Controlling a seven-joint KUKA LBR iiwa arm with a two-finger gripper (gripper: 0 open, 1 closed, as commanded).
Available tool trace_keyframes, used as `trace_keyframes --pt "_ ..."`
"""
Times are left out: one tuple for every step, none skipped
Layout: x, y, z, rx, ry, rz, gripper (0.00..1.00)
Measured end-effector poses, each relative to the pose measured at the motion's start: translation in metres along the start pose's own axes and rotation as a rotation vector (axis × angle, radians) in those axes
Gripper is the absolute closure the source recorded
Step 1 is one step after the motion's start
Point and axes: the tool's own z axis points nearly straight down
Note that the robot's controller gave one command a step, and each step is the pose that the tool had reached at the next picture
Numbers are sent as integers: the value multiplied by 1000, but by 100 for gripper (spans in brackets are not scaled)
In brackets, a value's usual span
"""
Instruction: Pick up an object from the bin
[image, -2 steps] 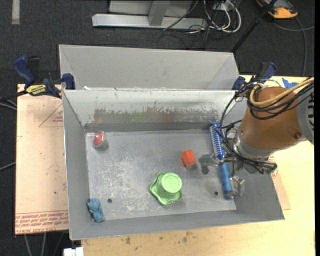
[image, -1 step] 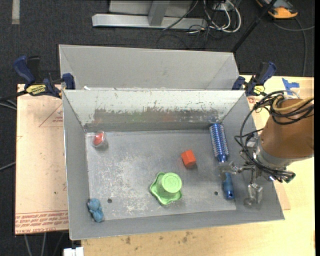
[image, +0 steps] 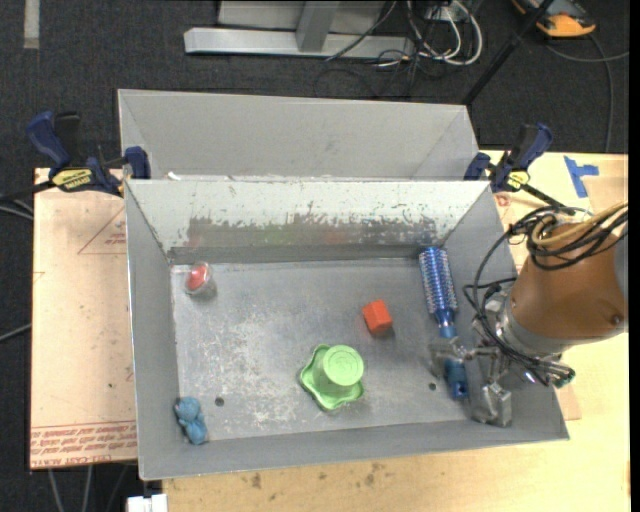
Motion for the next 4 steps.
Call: trace_keyframes --pt "1 0 0 1 2 -2 100" --pt "-17 38 -77 6 -3 -12 100" --pt "-28 24 -117 7 -2 -25 100" --pt "-27 25 -114 3 2 -24 0"
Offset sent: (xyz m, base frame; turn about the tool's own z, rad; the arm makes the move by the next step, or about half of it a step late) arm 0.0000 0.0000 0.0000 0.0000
